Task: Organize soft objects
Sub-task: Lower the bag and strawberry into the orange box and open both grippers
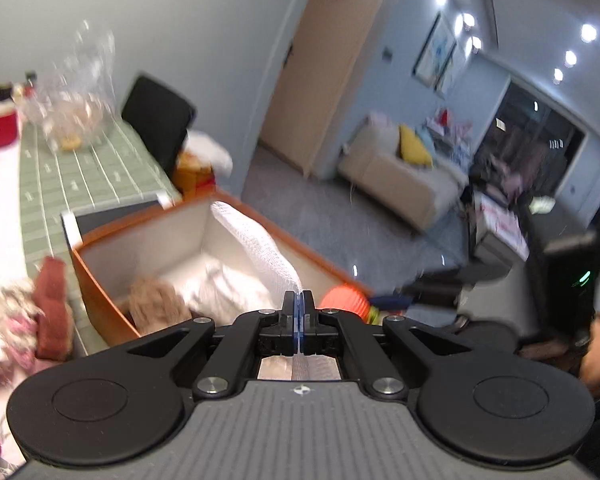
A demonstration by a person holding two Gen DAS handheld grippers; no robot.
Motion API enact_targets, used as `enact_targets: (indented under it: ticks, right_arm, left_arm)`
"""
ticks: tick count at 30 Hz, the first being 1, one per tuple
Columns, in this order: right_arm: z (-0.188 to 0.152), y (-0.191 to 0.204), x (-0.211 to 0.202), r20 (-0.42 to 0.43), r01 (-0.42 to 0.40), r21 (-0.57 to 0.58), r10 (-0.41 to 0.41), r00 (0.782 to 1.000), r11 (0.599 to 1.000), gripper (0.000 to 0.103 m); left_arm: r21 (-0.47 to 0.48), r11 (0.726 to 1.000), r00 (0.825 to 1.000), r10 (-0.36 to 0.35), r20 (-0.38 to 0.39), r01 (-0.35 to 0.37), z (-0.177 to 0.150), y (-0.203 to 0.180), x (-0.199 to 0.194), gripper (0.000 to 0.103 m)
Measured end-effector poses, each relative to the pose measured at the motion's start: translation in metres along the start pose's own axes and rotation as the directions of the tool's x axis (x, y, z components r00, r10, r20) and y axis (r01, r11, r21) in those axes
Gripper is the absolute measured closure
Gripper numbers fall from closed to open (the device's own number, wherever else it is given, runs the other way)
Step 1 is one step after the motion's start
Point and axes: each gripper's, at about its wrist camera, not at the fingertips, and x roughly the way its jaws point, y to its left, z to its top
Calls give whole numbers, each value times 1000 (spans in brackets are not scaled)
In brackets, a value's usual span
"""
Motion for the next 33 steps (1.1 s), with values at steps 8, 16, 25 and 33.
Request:
enact_targets:
  ticks: [8,16,25,33]
  right_arm:
    - [0,4,30,-99,-3,-51,-2,995,999,53]
    - [-5,15,53,-185,-45,-111,24,982,993,53]
    - [-13,18,69,-257,-107,-115,74,964,988,53]
    - [-16,25,84,-306,-123,-135,77,949,983,53]
  left_arm:
    - [137,989,977,86,-195,-59,-5,-5,49,103]
    - [276,958,904,186,-386,-80,-19,-21,82,103]
    - [284,957,852,200,-484,-63,-24,-16,103,103]
    - [296,954,833,206,-513,-54,-30,-13,113,103]
